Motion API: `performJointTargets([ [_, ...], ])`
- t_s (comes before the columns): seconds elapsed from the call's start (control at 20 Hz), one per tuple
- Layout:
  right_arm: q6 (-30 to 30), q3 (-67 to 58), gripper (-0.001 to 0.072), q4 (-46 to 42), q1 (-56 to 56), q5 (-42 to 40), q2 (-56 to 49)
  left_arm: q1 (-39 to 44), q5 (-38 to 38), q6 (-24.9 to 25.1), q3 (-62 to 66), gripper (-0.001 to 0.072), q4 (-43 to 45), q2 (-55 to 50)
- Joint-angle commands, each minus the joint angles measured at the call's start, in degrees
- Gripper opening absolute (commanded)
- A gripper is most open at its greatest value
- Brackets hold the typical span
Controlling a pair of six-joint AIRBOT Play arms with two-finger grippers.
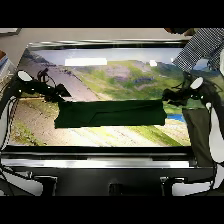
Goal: Fold the clothes and pants, and hang the long-sleeved shirts on hangers.
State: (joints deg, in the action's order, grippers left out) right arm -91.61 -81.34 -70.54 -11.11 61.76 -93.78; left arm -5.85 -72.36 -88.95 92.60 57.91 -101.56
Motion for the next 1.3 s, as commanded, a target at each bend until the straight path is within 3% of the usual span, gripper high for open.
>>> performJointTargets([
  [0.0, 2.9, -4.7, 0.0454, 5.1, -7.4, 7.0, -0.3, -0.9, -1.4, -1.8, 1.9, 0.0542, 4.6, 3.6],
  [0.1, 8.0, -4.7, 0.046, 12.6, -12.6, 11.5, -2.2, -0.9, -3.3, -2.8, 1.9, 0.0542, 8.6, 6.6],
  [0.2, 13.0, -4.5, 0.0575, 19.0, -15.4, 16.5, -5.4, -0.9, -5.1, -2.8, 1.9, 0.0541, 9.9, 8.9],
  [0.25, 14.3, -4.5, 0.059, 20.4, -15.6, 18.1, -7.2, -0.9, -5.4, -2.8, 1.9, 0.0541, 9.9, 9.7],
  [0.55, 17.4, -4.5, 0.0609, 20.8, -12.7, 18.8, -13.9, -0.8, -5.5, -4.3, 1.9, 0.0541, 9.9, 11.4],
  [0.9, 16.8, -1.2, 0.0601, 17.8, -8.0, 18.2, -15.3, -0.9, -5.4, -4.5, 1.9, 0.0541, 9.9, 11.4],
  [0.95, 16.8, -0.5, 0.0565, 17.9, -7.3, 18.2, -15.3, -0.9, -5.4, -4.5, 1.9, 0.0541, 9.9, 11.4],
  [1.05, 16.6, 0.0, 0.0425, 18.0, -5.6, 17.9, -15.3, -0.9, -5.4, -4.5, 1.9, 0.0541, 9.9, 11.4],
  [1.2, 15.7, 0.0, 0.0025, 18.1, -3.5, 16.2, -14.4, -0.8, -6.1, -4.5, 1.9, 0.0519, 9.6, 11.4],
  [1.25, 15.1, 0.0, 0.0026, 18.0, -3.3, 15.3, -13.4, -0.8, -6.7, -4.5, 1.9, 0.0446, 9.1, 11.4],
])
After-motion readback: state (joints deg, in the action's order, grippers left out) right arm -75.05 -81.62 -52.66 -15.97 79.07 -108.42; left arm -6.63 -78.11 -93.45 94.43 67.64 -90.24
